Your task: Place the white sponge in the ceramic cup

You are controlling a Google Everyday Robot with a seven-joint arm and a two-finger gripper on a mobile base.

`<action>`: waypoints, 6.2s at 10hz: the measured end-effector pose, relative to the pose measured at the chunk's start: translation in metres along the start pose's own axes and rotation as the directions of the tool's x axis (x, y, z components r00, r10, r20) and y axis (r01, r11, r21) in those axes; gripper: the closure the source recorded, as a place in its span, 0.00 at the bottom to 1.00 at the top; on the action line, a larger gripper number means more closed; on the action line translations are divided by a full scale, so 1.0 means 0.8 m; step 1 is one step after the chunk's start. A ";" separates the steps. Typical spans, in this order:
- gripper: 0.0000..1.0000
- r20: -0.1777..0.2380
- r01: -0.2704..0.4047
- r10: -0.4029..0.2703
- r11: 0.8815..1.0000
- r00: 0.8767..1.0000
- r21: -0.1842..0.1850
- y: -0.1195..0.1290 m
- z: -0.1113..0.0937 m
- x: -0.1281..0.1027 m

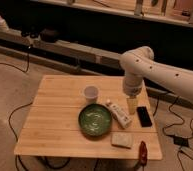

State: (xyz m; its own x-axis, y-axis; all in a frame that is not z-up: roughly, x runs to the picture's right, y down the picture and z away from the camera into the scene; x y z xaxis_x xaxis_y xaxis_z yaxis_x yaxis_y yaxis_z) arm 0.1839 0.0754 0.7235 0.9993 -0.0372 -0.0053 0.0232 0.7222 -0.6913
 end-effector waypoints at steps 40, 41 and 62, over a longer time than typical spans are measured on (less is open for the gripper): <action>0.51 0.278 -0.039 0.033 0.999 0.960 0.017 0.159 0.243 0.011; 0.61 0.275 -0.034 0.027 0.999 0.961 0.019 0.156 0.244 0.011; 1.00 0.355 -0.010 -0.073 0.974 0.932 0.226 -0.063 0.083 -0.015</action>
State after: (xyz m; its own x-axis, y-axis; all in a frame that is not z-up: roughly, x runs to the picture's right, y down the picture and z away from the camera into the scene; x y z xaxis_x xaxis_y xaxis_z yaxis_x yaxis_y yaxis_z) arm 0.1726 0.0852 0.8063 0.9403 0.1576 0.3017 0.0195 0.8600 -0.5100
